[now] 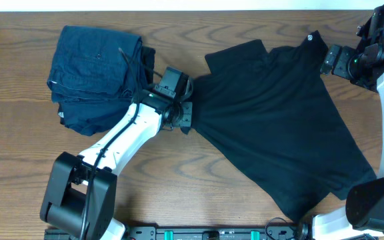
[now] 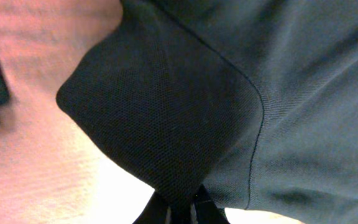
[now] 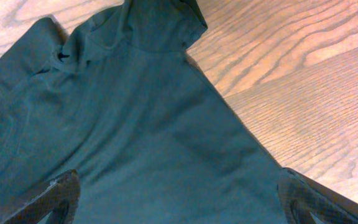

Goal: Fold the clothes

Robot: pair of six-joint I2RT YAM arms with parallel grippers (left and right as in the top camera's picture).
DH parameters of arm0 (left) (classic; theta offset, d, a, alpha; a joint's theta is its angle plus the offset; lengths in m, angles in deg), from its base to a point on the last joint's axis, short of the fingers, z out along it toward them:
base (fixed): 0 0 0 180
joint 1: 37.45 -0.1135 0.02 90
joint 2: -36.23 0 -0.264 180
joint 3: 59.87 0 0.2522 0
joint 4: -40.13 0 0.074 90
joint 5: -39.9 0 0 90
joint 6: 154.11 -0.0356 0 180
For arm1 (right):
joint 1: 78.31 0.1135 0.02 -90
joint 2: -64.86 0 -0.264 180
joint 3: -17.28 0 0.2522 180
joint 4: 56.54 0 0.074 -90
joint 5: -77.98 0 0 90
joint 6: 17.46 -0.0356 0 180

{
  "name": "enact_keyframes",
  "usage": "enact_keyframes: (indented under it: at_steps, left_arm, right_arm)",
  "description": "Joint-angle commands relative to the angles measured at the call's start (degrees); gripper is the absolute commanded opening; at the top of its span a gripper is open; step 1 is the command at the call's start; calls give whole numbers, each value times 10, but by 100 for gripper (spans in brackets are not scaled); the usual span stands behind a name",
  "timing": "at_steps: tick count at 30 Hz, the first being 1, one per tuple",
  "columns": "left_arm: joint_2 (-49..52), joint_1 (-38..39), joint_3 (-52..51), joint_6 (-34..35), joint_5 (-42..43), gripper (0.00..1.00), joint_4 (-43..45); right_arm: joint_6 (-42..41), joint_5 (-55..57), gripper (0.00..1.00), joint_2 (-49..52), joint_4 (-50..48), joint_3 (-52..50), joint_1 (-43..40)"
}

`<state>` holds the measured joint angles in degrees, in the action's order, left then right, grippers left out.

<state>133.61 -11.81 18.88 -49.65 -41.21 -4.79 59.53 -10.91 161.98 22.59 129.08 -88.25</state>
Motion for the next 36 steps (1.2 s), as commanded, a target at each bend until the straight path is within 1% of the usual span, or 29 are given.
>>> enact_keyframes:
  at_steps: [1,5,8,12,15,21,22,24,25,28,29,30,36]
  left_arm:
    - [-8,9,11,-46,-23,6,-5]
    - [-8,42,11,-54,-34,6,10]
    - [-8,81,11,-58,-82,6,28]
    - [-7,127,11,-83,-114,6,48]
    - [3,158,11,-100,-127,6,64]
    - [56,223,11,-99,-128,7,118]
    - [67,234,11,-99,-128,10,129]
    - [85,250,11,-99,-128,22,150]
    - [94,256,11,-99,-128,30,161]
    - [114,265,11,-100,-128,42,188]
    - [116,266,11,-99,-128,49,196]
    - [116,266,11,-100,-128,54,203]
    - [94,263,19,-100,-128,55,212]
  right_arm:
    - [-2,4,99,0,1,1,2]
    - [-2,4,99,0,1,1,2]
    - [-2,4,99,0,1,1,2]
    - [-2,4,99,0,1,1,2]
    - [-2,4,99,0,1,1,2]
    - [-2,4,99,0,1,1,2]
    - [-2,4,99,0,1,1,2]
    - [-2,4,99,0,1,1,2]
    - [-2,4,99,0,1,1,2]
    - [-2,4,99,0,1,1,2]
    - [-2,4,99,0,1,1,2]
    - [-2,4,99,0,1,1,2]
    - [-2,4,99,0,1,1,2]
